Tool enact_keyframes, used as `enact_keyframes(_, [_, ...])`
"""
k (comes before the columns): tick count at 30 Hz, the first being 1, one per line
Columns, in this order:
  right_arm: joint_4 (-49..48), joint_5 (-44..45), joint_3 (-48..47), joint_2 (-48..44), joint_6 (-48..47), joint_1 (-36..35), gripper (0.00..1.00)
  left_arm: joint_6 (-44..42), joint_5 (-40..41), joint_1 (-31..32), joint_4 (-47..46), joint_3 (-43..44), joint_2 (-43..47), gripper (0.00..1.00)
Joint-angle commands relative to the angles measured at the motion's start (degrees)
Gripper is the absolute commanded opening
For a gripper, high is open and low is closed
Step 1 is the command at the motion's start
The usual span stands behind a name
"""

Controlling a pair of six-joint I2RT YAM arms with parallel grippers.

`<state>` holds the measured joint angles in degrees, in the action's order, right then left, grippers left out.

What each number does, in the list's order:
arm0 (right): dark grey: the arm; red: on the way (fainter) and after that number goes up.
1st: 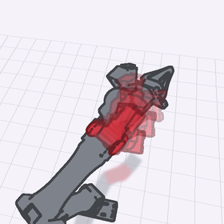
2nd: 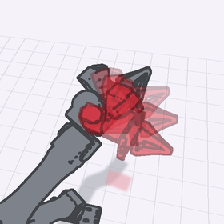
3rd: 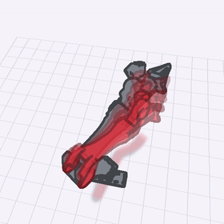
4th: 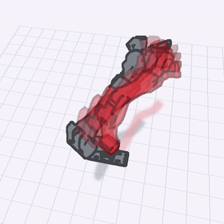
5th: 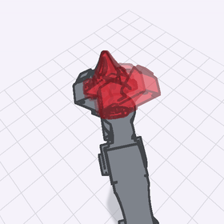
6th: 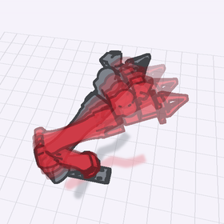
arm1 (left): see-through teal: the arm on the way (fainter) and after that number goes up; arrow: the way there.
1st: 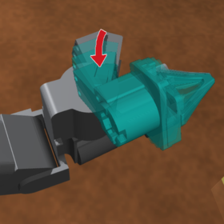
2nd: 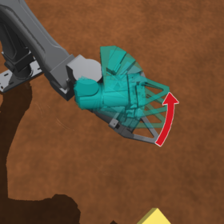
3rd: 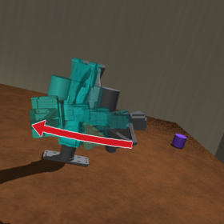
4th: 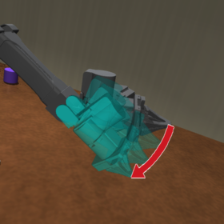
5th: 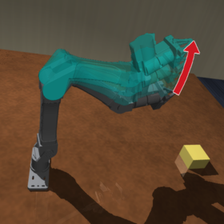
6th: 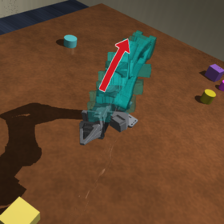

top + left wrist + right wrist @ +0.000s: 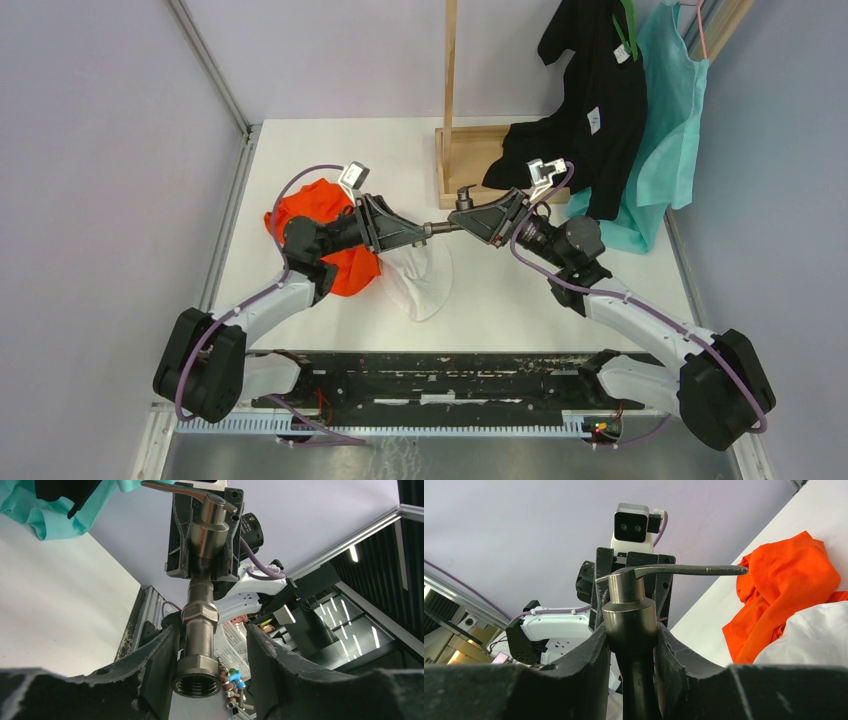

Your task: Install the water faucets

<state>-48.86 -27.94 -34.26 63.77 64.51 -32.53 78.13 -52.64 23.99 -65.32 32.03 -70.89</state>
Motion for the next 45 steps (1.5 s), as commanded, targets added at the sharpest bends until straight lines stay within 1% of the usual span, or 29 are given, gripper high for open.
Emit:
enact_keyframes(1, [-5.23, 0.52, -1.79, -0.14, 1.09, -0.27, 0.01, 1.44, -1.52, 0.27, -3.54, 1.81, -0.12, 0.66])
enact_keyframes(2, [-5.07, 0.54, -1.85, -0.08, 1.2, -0.3, 0.01, 1.27, -1.7, 0.24, -3.36, 1.81, -0.05, 0.7])
enact_keyframes(3, [-5.02, 0.54, -1.94, -0.05, 1.23, -0.25, 0.01, 0.93, -1.75, 0.24, -2.93, 1.87, 0.03, 0.72])
enact_keyframes(4, [-5.02, 0.55, -2.01, 0.0, 1.37, -0.21, 0.01, 0.48, -1.83, 0.26, -2.47, 1.89, 0.13, 0.71])
enact_keyframes(6, [-4.79, 0.59, -2.13, 0.02, 1.41, -0.2, 0.01, -0.09, -1.98, 0.27, -1.8, 1.96, 0.35, 0.62])
enact_keyframes(9, [-4.42, 0.45, -2.38, 0.03, 1.56, -0.2, 0.01, -1.36, -2.0, 0.35, 0.0, 2.23, 0.86, 0.46])
enact_keyframes(12, [-3.63, 0.33, -2.74, 0.07, 2.13, -0.29, 0.01, -2.3, -1.78, 0.35, 1.69, 2.59, 1.4, 0.19])
enact_keyframes(13, [-3.2, 0.23, -2.94, 0.08, 2.65, -0.3, 0.01, -2.54, -1.76, 0.29, 1.94, 2.64, 1.48, 0.13])
enact_keyframes(15, [-0.67, 0.19, -3.81, -0.3, 3.86, -0.26, 0.01, -3.58, -1.97, 0.33, 2.99, 2.79, 1.7, 0.08])
enact_keyframes(16, [1.83, 0.17, -4.44, -0.67, 4.55, -0.27, 0.01, -4.63, -2.06, 0.4, 4.55, 3.04, 1.98, 0.07])
enact_keyframes(18, [11.69, 0.88, -6.05, -2.15, 5.26, -0.2, 0.01, -8.27, -2.59, 0.34, 9.3, 3.94, 2.74, 0.06])
enact_keyframes(19, [18.94, 1.47, -7.42, -3.28, 5.14, -0.23, 0.01, -10.94, -2.64, 0.33, 13.06, 4.64, 3.3, 0.04])
enact_keyframes(21, [37.18, 3.39, -11.54, -5.04, 5.45, -0.17, 0.0, -17.07, -2.42, 0.26, 20.87, 6.05, 4.78, 0.03])
enact_keyframes(22, [43.57, 3.37, -13.45, -5.31, 5.69, -0.09, 0.0, -20.36, -2.05, 0.24, 22.98, 6.22, 5.59, 0.03])
enact_keyframes(23, [47.24, 2.29, -14.74, -5.29, 6.51, -0.02, 0.0, -21.97, -1.35, 0.19, 24.02, 6.16, 6.58, 0.03])
enact_keyframes(25, [48.71, 1.24, -15.11, -5.7, 9.95, 0.09, 0.01, -25.62, 0.11, 0.27, 27.24, 6.35, 8.33, 0.03])
enact_keyframes(26, [48.42, 1.24, -14.83, -6.32, 11.25, 0.1, 0.12, -26.74, 0.46, 0.23, 27.74, 6.37, 8.88, 0.03])
enact_keyframes(27, [48.44, 1.45, -14.62, -7.19, 11.78, 0.12, 0.35, -27.26, 0.83, 0.12, 28.03, 6.38, 9.14, 0.03])
enact_keyframes(28, [48.75, 1.82, -14.59, -8.04, 11.43, 0.16, 0.61, -27.37, 1.17, -0.07, 28.69, 6.44, 9.28, 0.03])
enact_keyframes(29, [50.05, 2.35, -14.99, -8.99, 10.55, 0.22, 0.77, -27.1, 0.88, -0.22, 28.77, 6.65, 8.96, 0.03])
enact_keyframes(30, [51.59, 2.78, -15.7, -9.8, 9.01, 0.31, 0.87, -26.39, 0.26, -0.33, 28.25, 6.88, 8.52, 0.03])
enact_keyframes(31, [53.0, 3.02, -16.27, -10.68, 6.96, 0.36, 0.91, -25.31, -0.08, -0.4, 27.71, 7.06, 8.15, 0.03])
enact_keyframes(34, [59.41, 3.85, -17.93, -12.7, 1.14, 0.32, 0.96, -21.12, -0.69, -0.9, 23.96, 6.6, 7.19, 0.03])
enact_keyframes(37, [61.41, 2.4, -18.3, -13.7, -3.82, 0.43, 0.98, -17.24, -1.31, -1.14, 20.92, 6.91, 6.25, 0.03])
enact_keyframes(39, [64.45, 1.85, -19.29, -13.76, -8.85, 0.44, 0.98, -14.36, -1.34, -1.15, 19.3, 7.19, 5.6, 0.03])
enact_keyframes(41, [66.63, 1.07, -19.96, -14.3, -14.11, 0.43, 0.99, -12.48, -1.12, -1.28, 19.42, 7.71, 4.84, 0.03])
enact_keyframes(42, [68.4, 1.9, -20.27, -14.99, -17.74, 0.37, 0.99, -11.42, -0.88, -1.23, 19.75, 7.84, 4.45, 0.03])
enact_keyframes(45, [70.89, 4.09, -20.1, -17.95, -23.71, 0.38, 0.99, -8.91, 0.08, -1.23, 20.95, 7.83, 3.92, 0.03])
